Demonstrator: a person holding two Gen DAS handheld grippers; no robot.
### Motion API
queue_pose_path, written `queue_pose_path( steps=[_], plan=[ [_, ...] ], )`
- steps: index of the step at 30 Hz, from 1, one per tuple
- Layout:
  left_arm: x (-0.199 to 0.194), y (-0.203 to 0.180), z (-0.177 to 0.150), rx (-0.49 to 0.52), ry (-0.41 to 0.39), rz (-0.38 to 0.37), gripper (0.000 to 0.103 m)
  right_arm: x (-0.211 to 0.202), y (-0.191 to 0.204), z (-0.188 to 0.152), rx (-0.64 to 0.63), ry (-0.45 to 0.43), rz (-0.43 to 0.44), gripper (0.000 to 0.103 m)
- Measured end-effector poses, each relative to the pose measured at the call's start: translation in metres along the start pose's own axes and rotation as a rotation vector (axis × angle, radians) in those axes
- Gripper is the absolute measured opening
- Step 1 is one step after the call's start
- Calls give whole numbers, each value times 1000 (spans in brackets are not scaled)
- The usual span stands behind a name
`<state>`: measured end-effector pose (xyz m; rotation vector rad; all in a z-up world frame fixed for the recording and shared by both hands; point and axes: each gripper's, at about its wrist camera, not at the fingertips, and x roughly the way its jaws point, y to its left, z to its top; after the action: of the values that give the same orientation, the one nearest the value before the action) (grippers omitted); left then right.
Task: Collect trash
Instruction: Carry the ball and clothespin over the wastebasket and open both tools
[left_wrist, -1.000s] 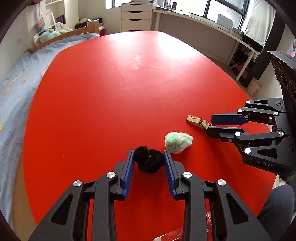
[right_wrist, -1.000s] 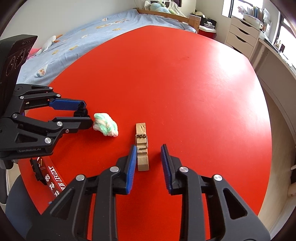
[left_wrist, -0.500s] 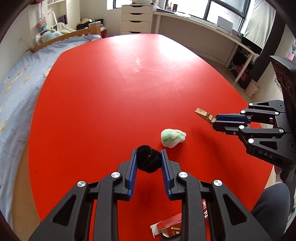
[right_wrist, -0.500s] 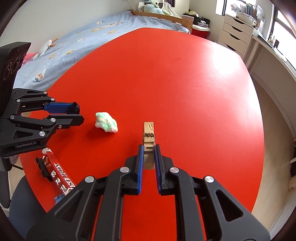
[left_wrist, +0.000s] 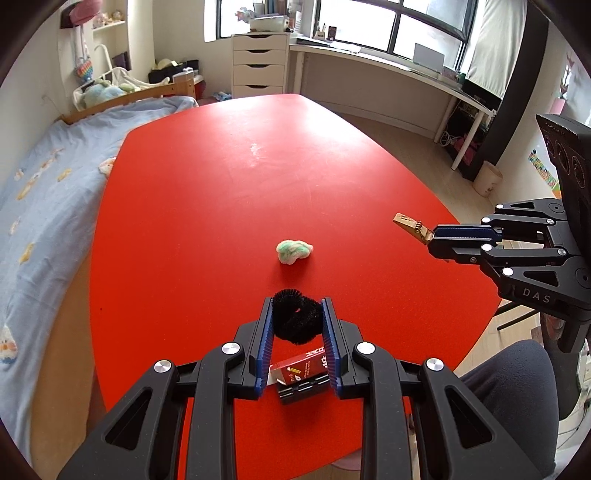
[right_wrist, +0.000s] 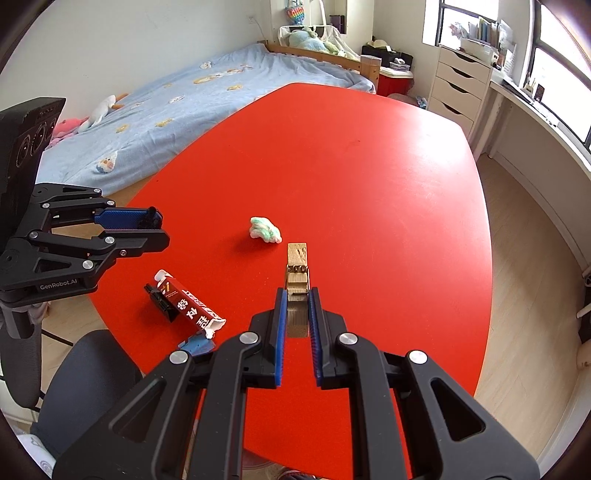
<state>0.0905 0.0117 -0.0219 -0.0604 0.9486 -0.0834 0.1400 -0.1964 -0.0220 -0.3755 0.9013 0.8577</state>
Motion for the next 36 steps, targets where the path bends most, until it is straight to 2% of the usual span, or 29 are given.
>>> queue_pose_path(
  steps=[6, 15, 28, 36],
  plan=[
    [-26, -19, -21, 22, -12, -22, 25, -40, 13, -28, 4, -33, 4, 11],
    [-53, -37, -47, 51, -22, -58, 25, -74, 37, -72, 11, -27, 31, 11],
    [-54, -63, -92, 59, 19, -118, 25, -80, 71, -124, 20, 42, 83, 11],
    [-48, -74, -116, 59, 52, -136, 25, -74, 75, -142, 48, 72, 103, 11]
  ],
)
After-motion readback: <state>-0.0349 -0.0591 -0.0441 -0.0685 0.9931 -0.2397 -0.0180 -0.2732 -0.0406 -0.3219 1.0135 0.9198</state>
